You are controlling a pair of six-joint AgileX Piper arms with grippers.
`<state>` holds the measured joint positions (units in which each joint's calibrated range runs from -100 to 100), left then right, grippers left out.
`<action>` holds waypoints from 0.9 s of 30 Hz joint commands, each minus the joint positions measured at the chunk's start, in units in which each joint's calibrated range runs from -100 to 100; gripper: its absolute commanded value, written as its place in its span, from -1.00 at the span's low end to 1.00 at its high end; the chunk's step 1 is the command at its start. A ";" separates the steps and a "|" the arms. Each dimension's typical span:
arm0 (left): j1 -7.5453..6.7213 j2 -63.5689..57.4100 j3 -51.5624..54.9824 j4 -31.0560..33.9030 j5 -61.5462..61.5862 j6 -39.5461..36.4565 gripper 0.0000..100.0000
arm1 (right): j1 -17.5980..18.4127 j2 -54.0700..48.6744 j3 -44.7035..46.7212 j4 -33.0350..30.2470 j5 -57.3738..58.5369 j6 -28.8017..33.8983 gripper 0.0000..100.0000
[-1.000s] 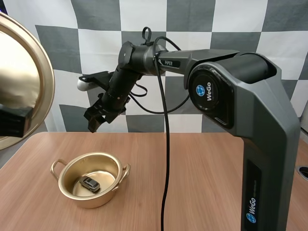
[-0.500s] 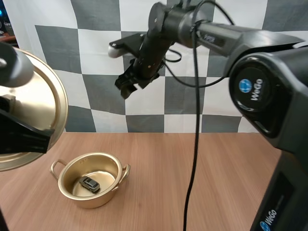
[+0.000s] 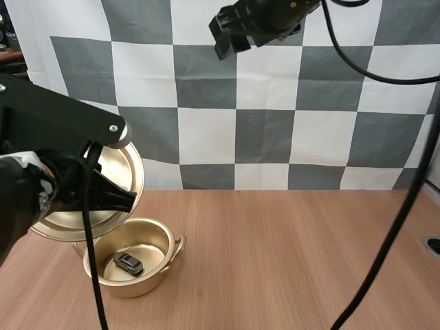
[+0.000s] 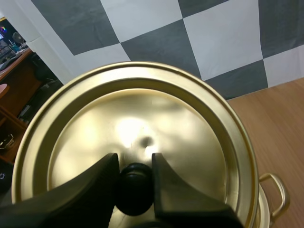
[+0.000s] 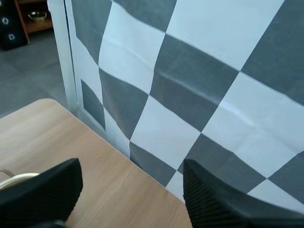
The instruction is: Open the pot, put the car inside, and close it
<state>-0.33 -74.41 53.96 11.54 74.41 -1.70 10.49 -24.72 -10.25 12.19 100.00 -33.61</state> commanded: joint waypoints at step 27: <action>-0.01 28.90 0.01 -5.27 2.32 -1.17 -1.00 | -0.03 -21.44 8.44 -0.06 0.00 0.06 1.00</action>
<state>-0.33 -45.87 53.96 6.29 76.50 -2.86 10.49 -46.09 -1.87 12.19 100.00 -33.61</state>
